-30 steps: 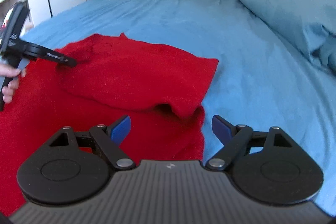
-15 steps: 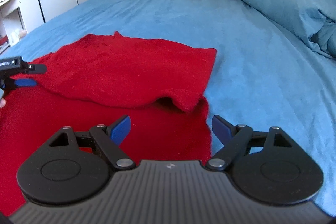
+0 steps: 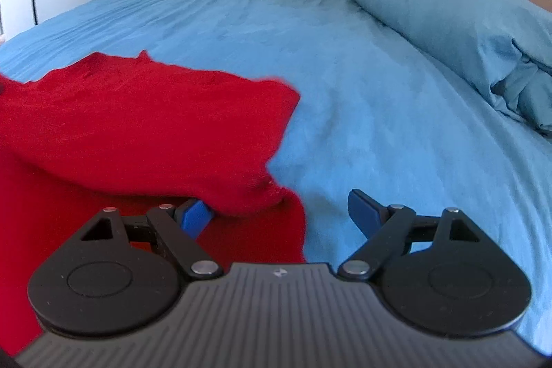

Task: Fold small clothes

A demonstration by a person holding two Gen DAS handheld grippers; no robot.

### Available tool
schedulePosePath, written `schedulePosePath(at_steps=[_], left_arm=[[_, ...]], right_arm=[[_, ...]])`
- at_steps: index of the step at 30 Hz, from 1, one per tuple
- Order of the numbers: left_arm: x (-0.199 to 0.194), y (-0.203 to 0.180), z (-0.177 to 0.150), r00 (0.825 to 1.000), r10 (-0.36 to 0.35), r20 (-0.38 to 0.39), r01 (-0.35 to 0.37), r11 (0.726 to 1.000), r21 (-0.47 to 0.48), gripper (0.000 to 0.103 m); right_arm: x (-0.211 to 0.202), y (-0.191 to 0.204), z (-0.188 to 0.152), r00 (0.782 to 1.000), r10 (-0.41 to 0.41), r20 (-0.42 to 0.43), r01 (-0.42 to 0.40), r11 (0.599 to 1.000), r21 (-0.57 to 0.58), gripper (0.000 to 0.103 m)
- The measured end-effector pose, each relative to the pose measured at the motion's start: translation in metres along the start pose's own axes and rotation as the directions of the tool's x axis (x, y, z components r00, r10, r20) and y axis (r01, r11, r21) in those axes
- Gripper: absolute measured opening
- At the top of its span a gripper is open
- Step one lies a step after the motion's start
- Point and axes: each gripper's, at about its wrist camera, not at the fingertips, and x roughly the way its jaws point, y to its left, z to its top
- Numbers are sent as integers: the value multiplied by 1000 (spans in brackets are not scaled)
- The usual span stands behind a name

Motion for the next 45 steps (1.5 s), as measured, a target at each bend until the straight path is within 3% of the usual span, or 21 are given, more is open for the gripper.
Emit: schedulePosePath(at_steps=[4,7,12,15,16,18,19,20,23,26,30,33,37,39,42,45], left_arm=[[-6,15,-8,999,33,12,-33,999,-26,4],[-5,24,-20,999,30,-23,-31,998,-61,4],[-11,32,-35,997,28,-70,-33,996,-78,6],[-30,37,-37,995,53,-79,-59,996,-73,15],[-36,39,-37,994,69,-79,-74,995,-60,20],[-53,41,-38,993,103,-62,-105,994,-33,43],[-64,41,-38,993,111,-37,-111,994,-12,62],[-70,39,-37,994,108,-14,-108,994,5,71],[-78,30,-31,996,84,34,-86,995,55,80],[-63,23,-27,999,49,0,-49,997,53,82],[-47,21,-34,999,20,-44,-18,998,52,82],[-41,28,-43,997,17,-75,-13,999,52,82],[-49,30,-46,999,3,-53,0,999,50,82],[-49,28,-46,999,6,-46,-3,997,73,88],[-39,31,-50,993,25,-115,-20,999,48,89],[-55,38,-46,994,17,-107,-16,1000,7,89]], right_arm=[[6,-5,2,994,-112,-5,112,994,-6,98],[4,-22,-4,995,-99,-30,100,994,49,99],[-4,-34,-11,994,-96,-46,98,994,43,99],[-11,-39,-11,993,-89,-76,93,994,60,99],[-17,-37,-10,992,-92,-84,97,994,51,99],[-35,-29,-7,996,-79,-44,79,997,8,100],[-43,-23,-3,999,-45,-4,45,999,-14,101],[-50,-17,0,999,7,35,-6,1000,-28,102],[-43,7,16,979,194,65,-193,981,-25,103],[-11,31,24,964,265,31,-265,964,-3,103],[28,25,17,973,228,-16,-226,970,89,102],[28,16,14,967,253,9,-252,958,134,102],[14,23,18,970,243,23,-244,967,78,103],[10,20,13,969,241,51,-244,968,59,103],[23,11,6,978,209,-14,-206,973,108,103],[18,-1,7,983,179,-47,-168,969,182,103]])
